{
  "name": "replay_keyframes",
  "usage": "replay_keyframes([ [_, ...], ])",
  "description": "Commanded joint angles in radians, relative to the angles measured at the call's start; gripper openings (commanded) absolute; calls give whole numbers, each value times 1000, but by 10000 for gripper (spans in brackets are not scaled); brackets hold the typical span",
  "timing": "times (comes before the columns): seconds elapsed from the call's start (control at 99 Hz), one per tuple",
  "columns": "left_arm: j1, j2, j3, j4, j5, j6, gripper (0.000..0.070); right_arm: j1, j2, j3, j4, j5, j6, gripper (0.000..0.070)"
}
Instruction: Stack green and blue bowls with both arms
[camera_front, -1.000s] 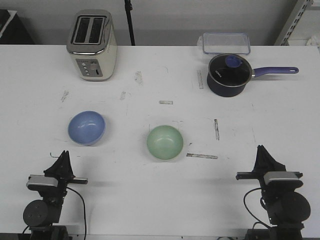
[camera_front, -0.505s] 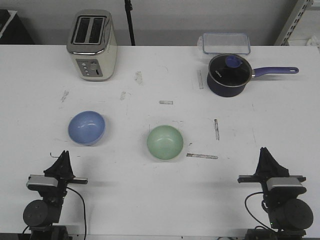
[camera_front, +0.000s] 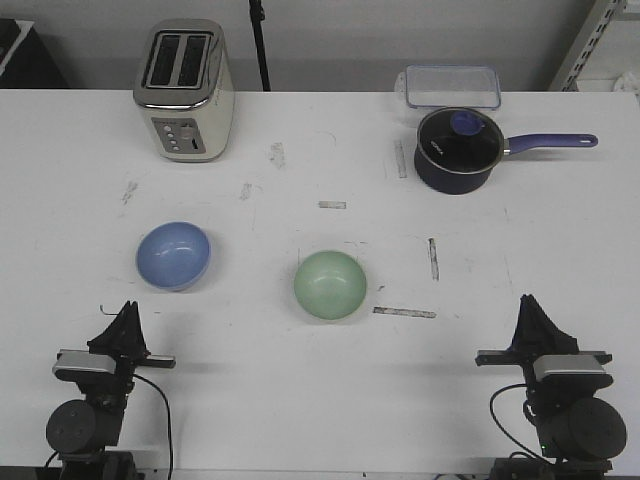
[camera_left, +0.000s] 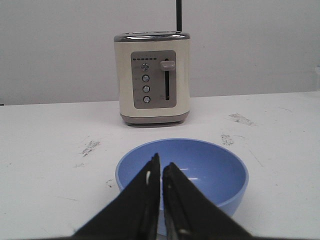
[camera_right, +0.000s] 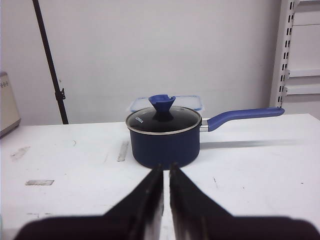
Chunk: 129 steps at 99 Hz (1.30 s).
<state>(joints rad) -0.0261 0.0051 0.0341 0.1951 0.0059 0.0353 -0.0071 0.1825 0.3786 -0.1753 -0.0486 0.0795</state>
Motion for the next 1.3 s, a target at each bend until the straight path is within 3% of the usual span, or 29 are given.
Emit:
replay_keyframes([
  [0.0, 2, -1, -22, 14, 1, 0, 1, 1, 0, 2, 11, 3, 10, 15],
  [0.172, 2, 5, 12, 16, 1, -95, 1, 1, 0, 2, 11, 3, 10, 15],
  [0.525, 2, 157, 246, -101, 1, -96, 1, 1, 0, 2, 11, 3, 10, 15],
  [0.737, 2, 343, 387, -139, 1, -96, 1, 1, 0, 2, 11, 3, 10, 15],
  [1.292, 2, 977, 819, -497, 2, -125, 1, 1, 0, 2, 11, 3, 10, 15],
])
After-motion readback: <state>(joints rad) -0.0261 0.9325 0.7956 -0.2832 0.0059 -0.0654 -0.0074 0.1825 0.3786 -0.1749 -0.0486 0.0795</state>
